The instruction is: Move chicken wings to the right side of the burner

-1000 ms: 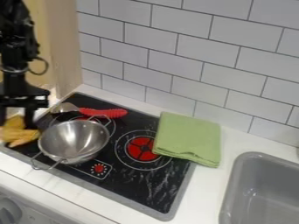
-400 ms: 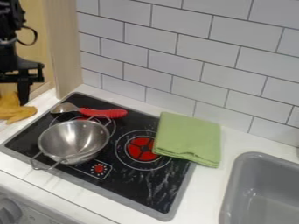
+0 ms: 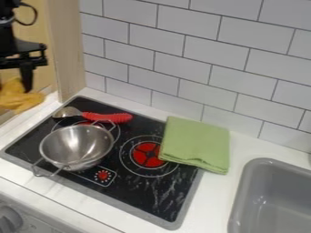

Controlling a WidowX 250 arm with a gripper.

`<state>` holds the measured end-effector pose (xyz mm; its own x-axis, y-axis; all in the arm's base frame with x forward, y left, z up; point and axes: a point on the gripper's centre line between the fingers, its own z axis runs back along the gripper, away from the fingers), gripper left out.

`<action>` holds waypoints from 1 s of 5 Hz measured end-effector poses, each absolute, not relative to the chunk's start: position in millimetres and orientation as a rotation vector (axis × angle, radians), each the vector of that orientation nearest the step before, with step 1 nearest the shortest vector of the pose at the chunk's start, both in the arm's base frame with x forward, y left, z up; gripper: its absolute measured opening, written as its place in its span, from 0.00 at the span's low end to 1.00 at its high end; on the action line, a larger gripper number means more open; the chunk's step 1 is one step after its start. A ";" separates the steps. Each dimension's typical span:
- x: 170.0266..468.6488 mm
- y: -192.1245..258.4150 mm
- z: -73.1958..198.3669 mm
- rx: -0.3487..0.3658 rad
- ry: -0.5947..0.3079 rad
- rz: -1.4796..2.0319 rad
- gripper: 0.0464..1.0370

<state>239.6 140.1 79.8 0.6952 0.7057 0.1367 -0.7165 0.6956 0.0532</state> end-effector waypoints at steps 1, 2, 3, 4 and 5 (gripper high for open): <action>253.6 102.0 84.9 0.055 -0.112 0.745 0.46; 267.5 64.5 85.0 0.011 -0.128 0.703 0.46; 272.9 21.2 81.9 0.019 -0.136 0.600 0.46; 269.5 -11.7 75.4 0.022 -0.141 0.511 0.46; 259.8 -33.5 63.1 0.012 -0.139 0.461 0.46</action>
<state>259.8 -33.5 63.1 0.8861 0.4429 0.1367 -0.4445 0.8956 -0.0203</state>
